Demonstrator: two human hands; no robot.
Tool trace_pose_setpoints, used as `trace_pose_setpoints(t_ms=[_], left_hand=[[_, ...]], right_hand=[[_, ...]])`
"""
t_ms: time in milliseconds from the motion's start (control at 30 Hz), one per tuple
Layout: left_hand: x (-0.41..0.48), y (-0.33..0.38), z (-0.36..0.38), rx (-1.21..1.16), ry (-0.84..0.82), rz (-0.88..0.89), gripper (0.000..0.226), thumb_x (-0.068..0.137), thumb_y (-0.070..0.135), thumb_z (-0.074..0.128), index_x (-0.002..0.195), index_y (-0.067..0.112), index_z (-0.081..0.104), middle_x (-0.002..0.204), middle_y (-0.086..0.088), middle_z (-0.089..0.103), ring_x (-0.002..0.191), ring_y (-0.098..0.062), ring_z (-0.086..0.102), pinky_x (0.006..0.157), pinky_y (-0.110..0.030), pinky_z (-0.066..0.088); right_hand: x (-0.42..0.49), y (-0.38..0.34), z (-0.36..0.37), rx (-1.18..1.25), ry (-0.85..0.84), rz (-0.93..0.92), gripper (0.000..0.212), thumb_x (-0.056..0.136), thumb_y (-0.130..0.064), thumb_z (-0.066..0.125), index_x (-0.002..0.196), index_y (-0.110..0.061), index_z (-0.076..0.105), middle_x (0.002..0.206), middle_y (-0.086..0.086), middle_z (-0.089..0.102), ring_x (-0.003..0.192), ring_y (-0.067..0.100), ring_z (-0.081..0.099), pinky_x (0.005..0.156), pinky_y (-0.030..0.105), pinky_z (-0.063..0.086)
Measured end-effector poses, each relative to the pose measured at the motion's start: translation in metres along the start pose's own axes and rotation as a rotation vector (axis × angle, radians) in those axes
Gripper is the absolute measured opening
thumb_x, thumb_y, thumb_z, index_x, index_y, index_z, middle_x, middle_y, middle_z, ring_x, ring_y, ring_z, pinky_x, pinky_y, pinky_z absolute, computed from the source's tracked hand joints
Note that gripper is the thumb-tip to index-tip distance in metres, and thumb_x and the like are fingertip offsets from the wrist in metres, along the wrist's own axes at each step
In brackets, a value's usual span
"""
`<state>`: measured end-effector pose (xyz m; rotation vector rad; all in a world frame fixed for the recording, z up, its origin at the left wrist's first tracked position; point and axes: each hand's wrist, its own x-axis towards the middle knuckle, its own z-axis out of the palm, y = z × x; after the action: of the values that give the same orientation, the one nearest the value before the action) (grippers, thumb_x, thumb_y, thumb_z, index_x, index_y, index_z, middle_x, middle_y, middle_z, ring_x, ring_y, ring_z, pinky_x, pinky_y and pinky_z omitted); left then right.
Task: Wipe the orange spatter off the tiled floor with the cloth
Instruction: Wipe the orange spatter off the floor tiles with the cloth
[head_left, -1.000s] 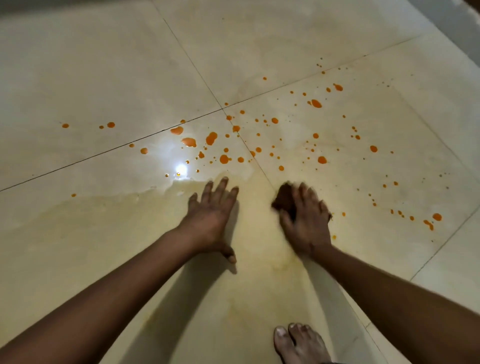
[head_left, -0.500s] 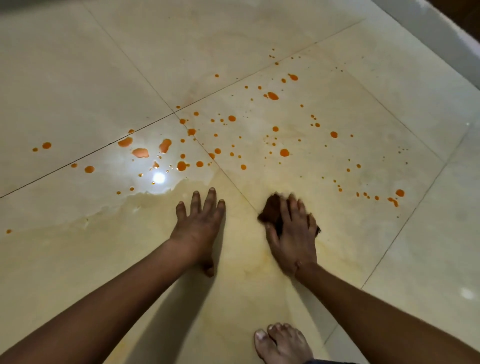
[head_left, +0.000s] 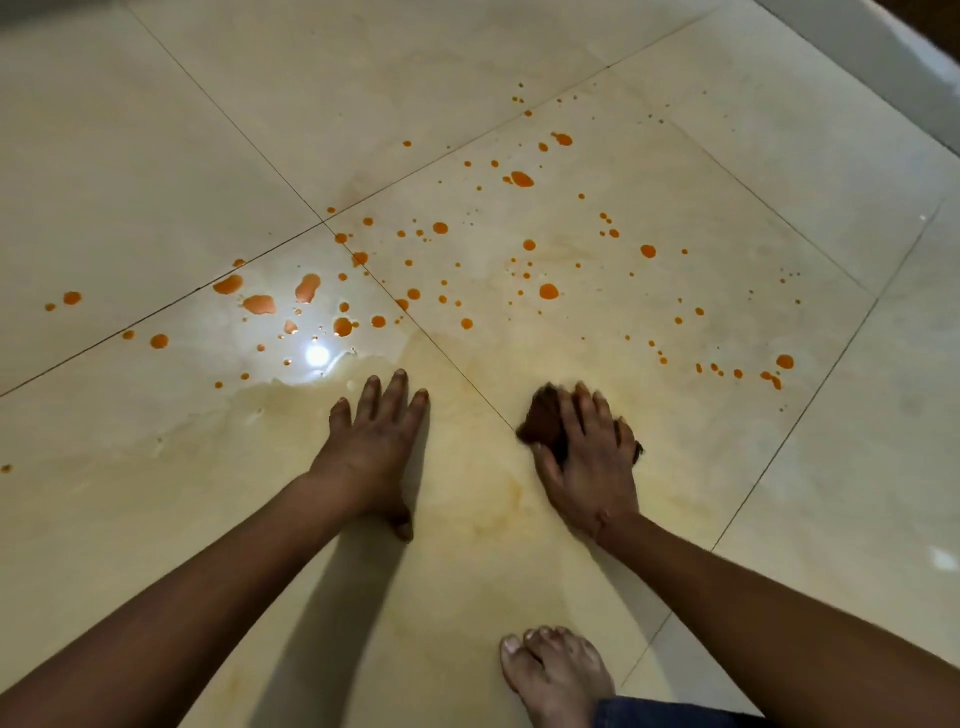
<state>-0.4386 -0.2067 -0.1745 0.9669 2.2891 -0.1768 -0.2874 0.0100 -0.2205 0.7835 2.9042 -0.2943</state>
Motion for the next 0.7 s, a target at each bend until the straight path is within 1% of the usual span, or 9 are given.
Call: trace_pose_setpoints(t_ms=[67,100,200,300,433,467,567,633,700], left_hand=[[-0.007,-0.008,0.006,-0.027,0.056,0.006,0.151,0.047,0.066,0.083,0.150,0.021,-0.017,0.156,-0.009,-0.030,0.145,-0.033,-0.022,0.117,-0.053,0.002],[-0.012,-0.014,0.010,-0.048,0.089,0.012,0.148,0.049,0.068,0.081,0.151,0.022,-0.016,0.156,-0.007,-0.030,0.145,-0.031,-0.023,0.118,-0.051,0.000],[-0.038,-0.042,0.019,-0.102,0.164,-0.032,0.136,0.058,0.071,0.074,0.152,0.024,-0.012,0.158,-0.004,-0.028,0.146,-0.028,-0.020,0.118,-0.049,0.001],[-0.074,-0.079,0.033,-0.173,0.210,-0.130,0.126,0.062,0.076,0.066,0.155,0.021,0.000,0.160,-0.005,-0.019,0.148,-0.029,-0.012,0.118,-0.051,0.007],[-0.117,-0.123,0.073,-0.285,0.340,-0.295,0.114,0.062,0.086,0.036,0.151,0.015,0.028,0.162,-0.010,0.008,0.146,-0.037,0.013,0.110,-0.060,0.023],[-0.126,-0.132,0.084,-0.297,0.365,-0.344,0.109,0.066,0.084,0.034,0.149,0.014,0.032,0.161,-0.012,0.014,0.144,-0.039,0.018,0.108,-0.061,0.026],[-0.157,-0.146,0.112,-0.329,0.400,-0.467,0.098,0.075,0.078,0.031,0.146,0.010,0.036,0.158,-0.015,0.021,0.142,-0.041,0.023,0.105,-0.063,0.029],[-0.175,-0.149,0.131,-0.334,0.410,-0.505,0.097,0.078,0.077,0.027,0.148,0.010,0.032,0.159,-0.013,0.017,0.144,-0.038,0.020,0.107,-0.061,0.027],[-0.187,-0.151,0.149,-0.352,0.411,-0.534,0.097,0.079,0.078,0.022,0.151,0.012,0.027,0.161,-0.010,0.012,0.146,-0.034,0.015,0.111,-0.058,0.023]], right_hand=[[0.020,-0.034,0.003,0.018,0.044,0.106,0.075,0.090,-0.058,0.028,0.154,-0.018,0.022,0.162,0.009,0.018,0.148,0.029,0.013,0.116,0.054,0.015],[0.010,-0.057,0.009,0.024,0.054,0.062,0.076,0.089,-0.056,0.031,0.154,-0.018,0.021,0.162,0.010,0.016,0.148,0.030,0.012,0.117,0.055,0.014],[-0.075,-0.109,0.023,0.057,-0.123,-0.377,0.079,0.088,-0.053,0.043,0.155,-0.024,0.014,0.163,0.006,0.011,0.149,0.027,0.007,0.118,0.055,0.013],[-0.075,-0.080,0.021,-0.006,-0.146,-0.555,0.081,0.085,-0.055,0.046,0.155,-0.026,0.016,0.163,0.004,0.013,0.148,0.027,0.015,0.115,0.055,0.021],[-0.013,-0.106,0.021,0.008,0.001,-0.020,0.076,0.090,-0.056,0.037,0.154,-0.018,0.022,0.161,0.011,0.019,0.146,0.032,0.019,0.114,0.054,0.017],[-0.023,-0.128,0.027,0.042,0.012,-0.086,0.077,0.088,-0.055,0.039,0.153,-0.016,0.025,0.160,0.013,0.022,0.145,0.033,0.020,0.113,0.055,0.017],[-0.095,-0.176,0.042,0.075,-0.133,-0.565,0.081,0.087,-0.055,0.045,0.155,-0.020,0.018,0.162,0.008,0.016,0.147,0.029,0.015,0.117,0.055,0.016],[-0.106,-0.164,0.035,0.059,-0.246,-0.716,0.080,0.089,-0.059,0.041,0.155,-0.022,0.014,0.163,0.005,0.012,0.149,0.026,0.012,0.117,0.055,0.017],[-0.085,-0.144,0.032,-0.042,-0.181,-0.855,0.081,0.087,-0.061,0.041,0.154,-0.018,0.023,0.161,0.008,0.020,0.147,0.028,0.023,0.113,0.056,0.027]])
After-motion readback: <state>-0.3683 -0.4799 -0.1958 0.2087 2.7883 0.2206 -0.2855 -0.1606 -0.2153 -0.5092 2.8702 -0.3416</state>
